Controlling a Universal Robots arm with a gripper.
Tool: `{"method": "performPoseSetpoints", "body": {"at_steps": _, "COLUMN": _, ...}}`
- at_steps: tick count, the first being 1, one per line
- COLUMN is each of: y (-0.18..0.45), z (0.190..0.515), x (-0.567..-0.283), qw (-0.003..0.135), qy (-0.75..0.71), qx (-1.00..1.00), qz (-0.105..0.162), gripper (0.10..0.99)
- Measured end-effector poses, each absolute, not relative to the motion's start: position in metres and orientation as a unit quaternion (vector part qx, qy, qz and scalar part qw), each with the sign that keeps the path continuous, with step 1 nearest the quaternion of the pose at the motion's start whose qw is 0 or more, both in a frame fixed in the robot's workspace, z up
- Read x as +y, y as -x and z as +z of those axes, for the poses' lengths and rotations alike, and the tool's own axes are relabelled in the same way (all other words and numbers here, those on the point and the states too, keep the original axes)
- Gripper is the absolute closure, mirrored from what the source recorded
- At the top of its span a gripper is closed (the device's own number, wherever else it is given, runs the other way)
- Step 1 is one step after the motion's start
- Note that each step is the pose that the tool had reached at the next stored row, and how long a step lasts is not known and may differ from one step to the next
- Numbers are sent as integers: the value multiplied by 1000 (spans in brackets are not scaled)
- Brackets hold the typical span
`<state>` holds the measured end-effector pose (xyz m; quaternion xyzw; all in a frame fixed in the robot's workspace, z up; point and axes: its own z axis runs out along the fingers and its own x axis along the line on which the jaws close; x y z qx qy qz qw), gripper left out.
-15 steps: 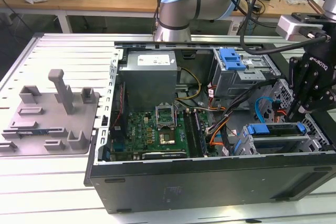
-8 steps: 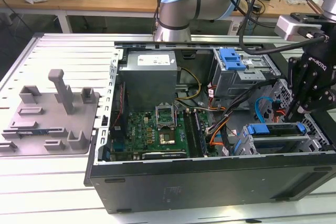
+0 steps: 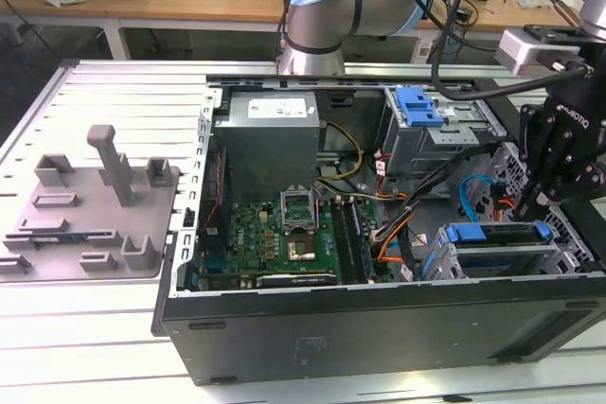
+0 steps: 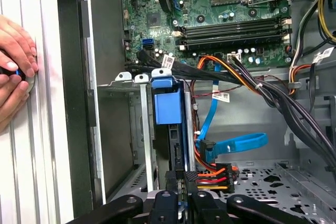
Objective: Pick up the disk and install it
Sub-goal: 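Insert the first disk wire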
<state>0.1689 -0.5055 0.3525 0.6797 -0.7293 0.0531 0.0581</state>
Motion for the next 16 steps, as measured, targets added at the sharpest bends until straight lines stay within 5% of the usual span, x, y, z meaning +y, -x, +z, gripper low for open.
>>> {"method": "performPoseSetpoints", "body": {"at_steps": 16, "y": -169, "z": 348, "x": -506, "qw": 58, "qy": -680, "qx": -729, "qz": 53, "gripper": 918}}
